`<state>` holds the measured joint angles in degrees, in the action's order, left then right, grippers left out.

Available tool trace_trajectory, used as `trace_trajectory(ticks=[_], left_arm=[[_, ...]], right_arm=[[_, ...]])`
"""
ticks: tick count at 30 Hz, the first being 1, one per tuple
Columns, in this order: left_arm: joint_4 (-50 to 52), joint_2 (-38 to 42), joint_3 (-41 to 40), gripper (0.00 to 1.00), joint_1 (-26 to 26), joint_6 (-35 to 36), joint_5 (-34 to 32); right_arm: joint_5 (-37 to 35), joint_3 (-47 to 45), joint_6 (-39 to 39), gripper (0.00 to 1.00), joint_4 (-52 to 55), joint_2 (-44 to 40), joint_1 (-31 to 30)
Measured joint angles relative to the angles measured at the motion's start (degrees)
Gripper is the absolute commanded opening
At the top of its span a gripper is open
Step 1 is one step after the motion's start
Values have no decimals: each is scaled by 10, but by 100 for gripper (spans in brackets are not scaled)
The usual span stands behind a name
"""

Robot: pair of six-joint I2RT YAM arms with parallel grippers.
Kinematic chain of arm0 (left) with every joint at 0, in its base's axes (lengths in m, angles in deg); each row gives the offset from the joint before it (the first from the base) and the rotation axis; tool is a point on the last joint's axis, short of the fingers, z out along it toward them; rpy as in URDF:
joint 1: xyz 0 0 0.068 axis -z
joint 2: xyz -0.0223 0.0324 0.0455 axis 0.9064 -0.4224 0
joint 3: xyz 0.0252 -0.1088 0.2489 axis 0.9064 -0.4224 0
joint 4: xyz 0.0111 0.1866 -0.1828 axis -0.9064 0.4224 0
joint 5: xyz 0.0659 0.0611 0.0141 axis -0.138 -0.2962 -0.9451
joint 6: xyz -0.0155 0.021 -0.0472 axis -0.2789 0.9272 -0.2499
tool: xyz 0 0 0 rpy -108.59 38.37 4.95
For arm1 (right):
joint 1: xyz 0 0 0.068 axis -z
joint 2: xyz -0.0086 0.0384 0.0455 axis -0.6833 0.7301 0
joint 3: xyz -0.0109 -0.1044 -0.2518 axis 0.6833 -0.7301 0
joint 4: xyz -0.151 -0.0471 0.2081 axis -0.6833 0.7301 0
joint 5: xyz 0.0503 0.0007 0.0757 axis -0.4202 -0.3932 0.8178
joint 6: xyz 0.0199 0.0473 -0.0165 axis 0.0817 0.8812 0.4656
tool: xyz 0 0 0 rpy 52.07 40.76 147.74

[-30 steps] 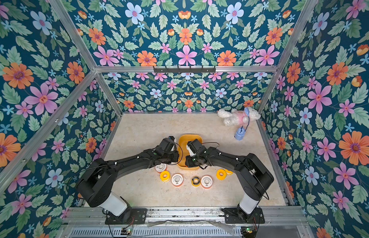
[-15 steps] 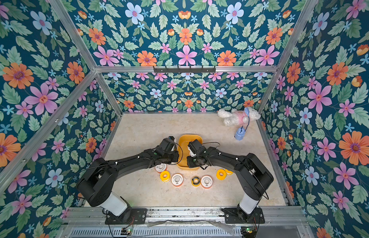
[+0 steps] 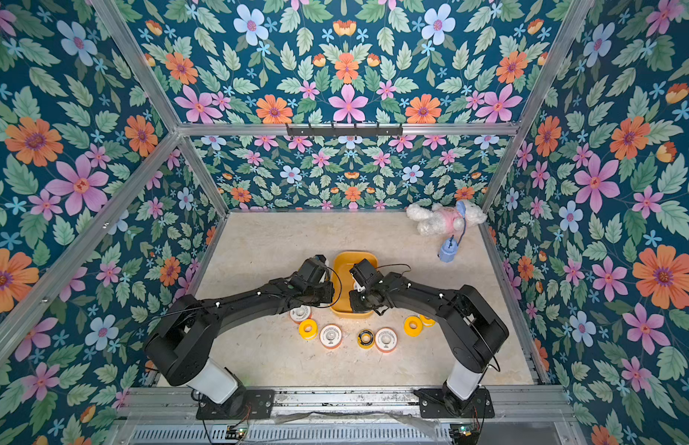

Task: Put the sealing tape into the storage box
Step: Place the sealing tape in the storage box, then pick up the sealing tape at the center of the board.

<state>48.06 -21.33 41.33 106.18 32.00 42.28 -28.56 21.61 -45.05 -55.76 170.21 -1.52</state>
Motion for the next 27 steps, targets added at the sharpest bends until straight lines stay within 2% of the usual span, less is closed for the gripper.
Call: trace_trajectory(ticks=[8,16,27], left_arm=[[3,0,2,28,0,0,0],[9,47,7,49,0,0,-6],[45,123,-6,59,-16,-5,-71]], right_arm=[[-24,11,0,41,26,-6,0],[-30,-4,9,44,7,-74,1],[-30,-89,66,44,-77,-164,69]])
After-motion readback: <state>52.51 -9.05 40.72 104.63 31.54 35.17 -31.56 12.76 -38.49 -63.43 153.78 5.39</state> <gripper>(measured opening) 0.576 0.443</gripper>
